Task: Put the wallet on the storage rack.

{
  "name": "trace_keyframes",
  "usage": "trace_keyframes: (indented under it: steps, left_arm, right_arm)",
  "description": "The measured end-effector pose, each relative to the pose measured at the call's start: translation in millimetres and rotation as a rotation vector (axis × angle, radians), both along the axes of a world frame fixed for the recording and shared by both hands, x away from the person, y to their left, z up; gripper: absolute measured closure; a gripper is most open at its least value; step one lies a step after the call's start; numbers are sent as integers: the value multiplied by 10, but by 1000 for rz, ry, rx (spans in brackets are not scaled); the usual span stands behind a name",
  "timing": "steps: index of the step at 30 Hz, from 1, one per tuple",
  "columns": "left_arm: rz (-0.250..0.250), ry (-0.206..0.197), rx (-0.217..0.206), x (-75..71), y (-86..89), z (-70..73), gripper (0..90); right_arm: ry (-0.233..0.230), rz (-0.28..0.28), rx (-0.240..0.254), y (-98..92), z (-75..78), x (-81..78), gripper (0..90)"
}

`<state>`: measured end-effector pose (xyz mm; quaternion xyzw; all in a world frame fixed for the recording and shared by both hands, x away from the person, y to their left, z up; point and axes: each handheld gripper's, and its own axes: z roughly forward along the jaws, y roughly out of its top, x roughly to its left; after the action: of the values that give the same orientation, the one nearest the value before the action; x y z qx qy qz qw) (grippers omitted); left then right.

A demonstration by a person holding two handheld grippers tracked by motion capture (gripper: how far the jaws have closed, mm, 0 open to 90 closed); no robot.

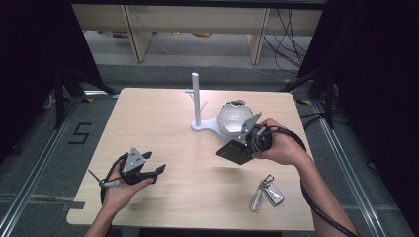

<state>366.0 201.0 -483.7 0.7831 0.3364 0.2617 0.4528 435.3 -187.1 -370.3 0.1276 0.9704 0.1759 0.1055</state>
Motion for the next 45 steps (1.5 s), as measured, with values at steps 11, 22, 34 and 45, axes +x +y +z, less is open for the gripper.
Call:
trace_keyframes:
  steps: [11,22,34,45]
  left_arm:
    - [57,20,-16,20,62,-141,313]
    - [93,27,-22,28,105,-192,330]
    - [85,45,-36,22,54,-217,331]
    - [80,39,-34,28,50,-218,328]
  right_arm:
    - [-64,-29,-49,-15,133,109,778]
    - [-118,-59,-60,-27,230,222,777]
    - [-193,-65,-48,-65,438,372,778]
    - [-258,-96,-50,2,569,546,778]
